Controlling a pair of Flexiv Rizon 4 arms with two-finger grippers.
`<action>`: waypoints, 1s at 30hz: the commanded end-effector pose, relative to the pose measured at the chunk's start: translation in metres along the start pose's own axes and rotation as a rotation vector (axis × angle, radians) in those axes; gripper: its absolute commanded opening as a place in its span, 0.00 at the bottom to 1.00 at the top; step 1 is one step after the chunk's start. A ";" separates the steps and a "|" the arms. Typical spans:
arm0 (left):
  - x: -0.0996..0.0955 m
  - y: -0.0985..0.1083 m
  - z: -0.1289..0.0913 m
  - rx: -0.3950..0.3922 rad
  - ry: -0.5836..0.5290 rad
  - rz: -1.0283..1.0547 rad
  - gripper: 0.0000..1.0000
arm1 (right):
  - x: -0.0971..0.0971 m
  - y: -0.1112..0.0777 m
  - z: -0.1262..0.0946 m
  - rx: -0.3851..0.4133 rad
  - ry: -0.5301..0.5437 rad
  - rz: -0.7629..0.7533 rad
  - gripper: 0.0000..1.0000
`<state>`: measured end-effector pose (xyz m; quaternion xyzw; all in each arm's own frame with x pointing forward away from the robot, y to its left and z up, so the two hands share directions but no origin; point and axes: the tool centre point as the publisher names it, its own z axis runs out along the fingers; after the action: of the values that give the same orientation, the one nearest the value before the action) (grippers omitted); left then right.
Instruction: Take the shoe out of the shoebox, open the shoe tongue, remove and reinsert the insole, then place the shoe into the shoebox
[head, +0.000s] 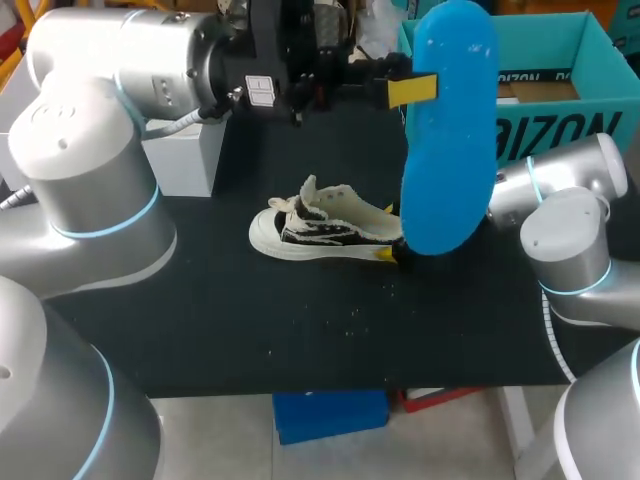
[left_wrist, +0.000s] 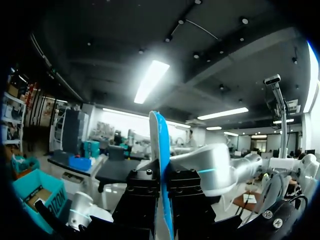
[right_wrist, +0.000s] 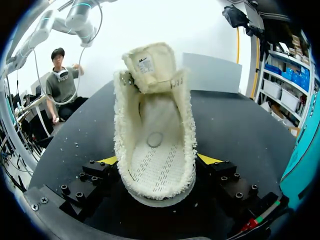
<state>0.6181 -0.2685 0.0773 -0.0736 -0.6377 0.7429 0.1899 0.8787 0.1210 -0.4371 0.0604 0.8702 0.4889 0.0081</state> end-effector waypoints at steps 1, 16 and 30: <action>0.002 0.002 0.000 0.002 -0.005 0.001 0.00 | 0.001 0.000 0.001 0.001 -0.001 0.001 0.00; 0.002 0.002 0.000 0.002 -0.005 0.001 0.00 | -0.007 0.000 -0.025 0.110 -0.023 -0.003 1.00; 0.002 0.002 0.000 0.002 -0.005 0.001 0.00 | -0.005 0.000 -0.044 0.482 -0.039 0.025 1.00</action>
<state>0.6169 -0.2677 0.0766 -0.0731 -0.6371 0.7437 0.1891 0.8784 0.0811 -0.4208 0.0818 0.9333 0.3494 0.0107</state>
